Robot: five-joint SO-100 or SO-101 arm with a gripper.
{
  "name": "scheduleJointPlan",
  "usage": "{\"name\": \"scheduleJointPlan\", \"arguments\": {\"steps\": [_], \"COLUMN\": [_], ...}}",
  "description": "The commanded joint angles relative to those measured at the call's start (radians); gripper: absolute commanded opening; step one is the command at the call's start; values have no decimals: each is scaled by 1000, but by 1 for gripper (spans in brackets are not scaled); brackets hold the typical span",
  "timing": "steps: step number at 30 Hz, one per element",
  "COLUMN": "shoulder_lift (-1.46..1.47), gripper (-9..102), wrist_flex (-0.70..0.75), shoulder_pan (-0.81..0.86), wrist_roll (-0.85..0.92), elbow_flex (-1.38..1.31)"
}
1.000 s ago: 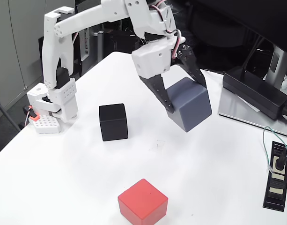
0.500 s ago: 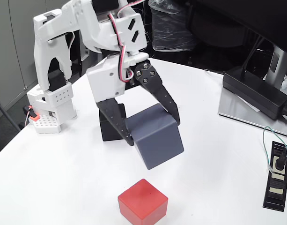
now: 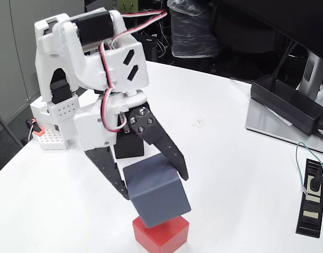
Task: Stack the three blocks in an ordered color.
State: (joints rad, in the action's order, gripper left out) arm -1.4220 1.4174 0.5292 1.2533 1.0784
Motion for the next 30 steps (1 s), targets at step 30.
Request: {"name": "scheduleJointPlan", "arguments": {"steps": [30], "shoulder_lift": [103], "gripper": [21], "wrist_flex": [-15], "shoulder_pan": [8], "wrist_roll": [-11], "elbow_flex": [-9]}}
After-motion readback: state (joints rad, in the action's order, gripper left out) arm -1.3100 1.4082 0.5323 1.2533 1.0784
